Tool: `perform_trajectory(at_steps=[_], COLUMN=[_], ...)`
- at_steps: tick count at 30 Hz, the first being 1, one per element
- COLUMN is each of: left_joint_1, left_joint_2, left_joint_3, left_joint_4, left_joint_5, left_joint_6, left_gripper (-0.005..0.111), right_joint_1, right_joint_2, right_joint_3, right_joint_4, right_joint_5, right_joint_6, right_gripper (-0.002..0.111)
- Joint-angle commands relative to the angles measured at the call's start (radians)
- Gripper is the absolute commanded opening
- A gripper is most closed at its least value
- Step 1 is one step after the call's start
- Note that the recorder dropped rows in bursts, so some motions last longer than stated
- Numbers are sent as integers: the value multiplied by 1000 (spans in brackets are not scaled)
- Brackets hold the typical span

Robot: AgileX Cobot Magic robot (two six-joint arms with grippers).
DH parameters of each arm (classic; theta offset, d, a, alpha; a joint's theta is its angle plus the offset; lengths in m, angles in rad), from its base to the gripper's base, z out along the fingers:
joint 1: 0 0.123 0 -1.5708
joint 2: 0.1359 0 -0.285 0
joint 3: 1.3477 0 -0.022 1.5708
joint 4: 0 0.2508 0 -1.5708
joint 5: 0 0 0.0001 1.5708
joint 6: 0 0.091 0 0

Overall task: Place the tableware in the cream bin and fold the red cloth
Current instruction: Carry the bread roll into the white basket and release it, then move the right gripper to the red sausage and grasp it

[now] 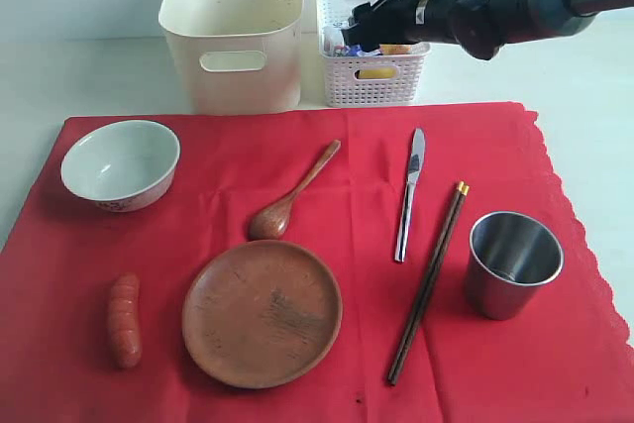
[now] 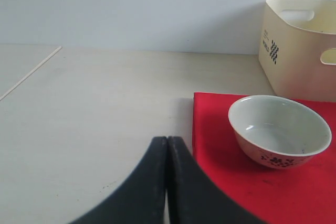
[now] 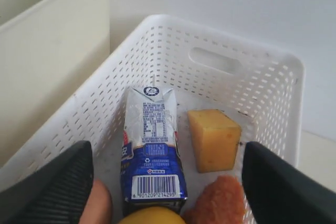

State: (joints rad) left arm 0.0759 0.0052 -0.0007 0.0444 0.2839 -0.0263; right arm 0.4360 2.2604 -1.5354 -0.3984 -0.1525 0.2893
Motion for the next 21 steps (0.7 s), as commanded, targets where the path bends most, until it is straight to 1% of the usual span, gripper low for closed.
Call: perform_trajectory(at_steps=[1,4,6,7,9,10,11,12,17,21], left_joint_1=[-5,-5,-5,-5,-5,-5,-5,-5,-5,-5], left_joint_2=[-5,-5,-5,-5,-5,-5,-5,-5,-5,-5], left_joint_3=[1,1,1,1,1,1,1,1,1,1], left_joint_4=[-4,-4,-4,-4,-4,-4,-4,-4,-4,-4], left_joint_5=[-8,-8,-8,-8,-8,-8,-8,-8,-8,-8], left_joint_6=[-8,-8,-8,-8,-8,-8,-8,-8,-8,-8], left_gripper=[1,1,1,1,1,1,1,1,1,1], right_joint_1=[-4,-4,-4,-4,-4,-4,-2,5,57,130], right_joint_2=[-24,-76,-152,-173,-227,-261,-279,-313,-385,-416], right_joint_3=[-8,-8,-8,-8,-8,-8,-8,-8,-6,-6], right_joint_4=[3,3,3,3,3,6,6,11,63,76], right_joint_5=[65,203,379,423,528,594,632,704,829,881], right_joint_6=[96,107,102,103,103,95,95,73,-5,-18], right_gripper=[74,74,70,68,60,52,48,40,17,6])
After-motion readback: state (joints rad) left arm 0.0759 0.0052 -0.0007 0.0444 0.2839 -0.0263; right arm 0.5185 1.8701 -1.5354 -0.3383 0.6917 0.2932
